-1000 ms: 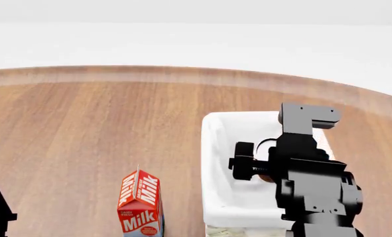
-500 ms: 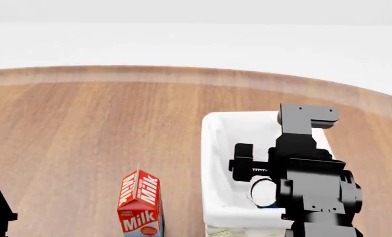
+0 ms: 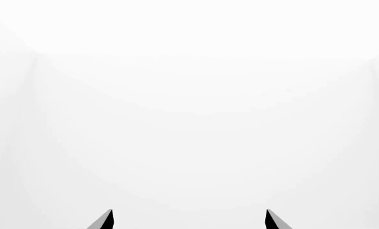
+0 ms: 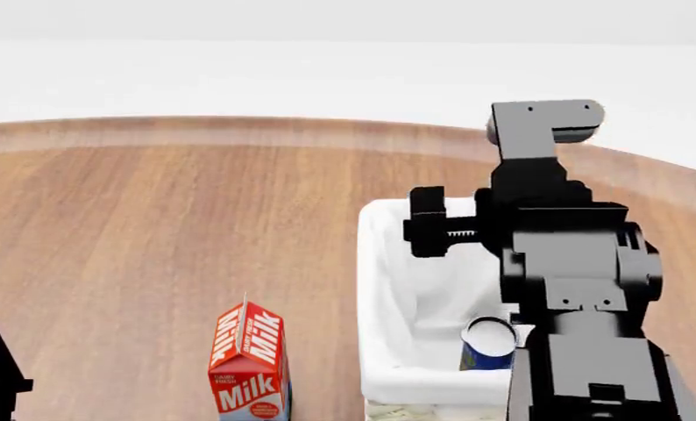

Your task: Pick up the alphabet soup and the tomato sauce, and put them in the basket.

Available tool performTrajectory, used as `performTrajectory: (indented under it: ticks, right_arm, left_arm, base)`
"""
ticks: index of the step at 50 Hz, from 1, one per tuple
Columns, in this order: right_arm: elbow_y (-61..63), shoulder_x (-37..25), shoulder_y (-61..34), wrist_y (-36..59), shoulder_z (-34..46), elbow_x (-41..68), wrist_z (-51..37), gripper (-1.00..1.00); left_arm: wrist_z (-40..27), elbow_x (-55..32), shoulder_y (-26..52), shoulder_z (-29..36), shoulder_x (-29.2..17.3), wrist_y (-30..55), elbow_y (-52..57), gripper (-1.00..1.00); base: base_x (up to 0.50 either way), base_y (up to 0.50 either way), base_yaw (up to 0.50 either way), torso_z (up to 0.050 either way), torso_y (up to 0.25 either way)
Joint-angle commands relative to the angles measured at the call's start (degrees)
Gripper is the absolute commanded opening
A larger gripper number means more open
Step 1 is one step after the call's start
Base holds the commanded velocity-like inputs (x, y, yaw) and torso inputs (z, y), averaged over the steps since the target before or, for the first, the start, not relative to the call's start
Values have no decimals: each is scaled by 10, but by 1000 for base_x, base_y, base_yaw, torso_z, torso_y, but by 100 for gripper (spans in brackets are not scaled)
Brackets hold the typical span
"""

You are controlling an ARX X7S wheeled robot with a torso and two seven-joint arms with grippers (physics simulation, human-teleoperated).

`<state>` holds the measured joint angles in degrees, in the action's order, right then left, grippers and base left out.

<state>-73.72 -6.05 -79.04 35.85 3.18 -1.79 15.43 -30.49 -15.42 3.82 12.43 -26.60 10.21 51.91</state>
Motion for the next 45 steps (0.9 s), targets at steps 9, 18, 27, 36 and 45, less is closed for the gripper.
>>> performTrajectory:
  ticks: [9,18,27,36,45]
  right_arm:
    - [696,-55,177,421,124,-20,208,100]
    - [931,25,318,541,148,-204,431,100]
    - [1047,44,474,541,227,-623,746,100]
    - [1152,33,605,541,290,-643,746,100]
    - [1192,38,682,541,334,-671,746,100]
  left_arm:
    - [-1,-2,-8,-3,-5,-14,-5,100]
    - [-2,-3,-8,-2,-6,-16,-5,100]
    - [-5,-8,-8,-5,-10,-11,1,100]
    - [-7,-6,-2,1,-10,-4,3,100]
    - [-10,-5,0,5,-12,2,10,100]
  base:
    - [0,0,0,0,0]
    - [0,0,0,0,0]
    - [0,0,0,0,0]
    - [0,0,0,0,0]
    - [0,0,0,0,0]
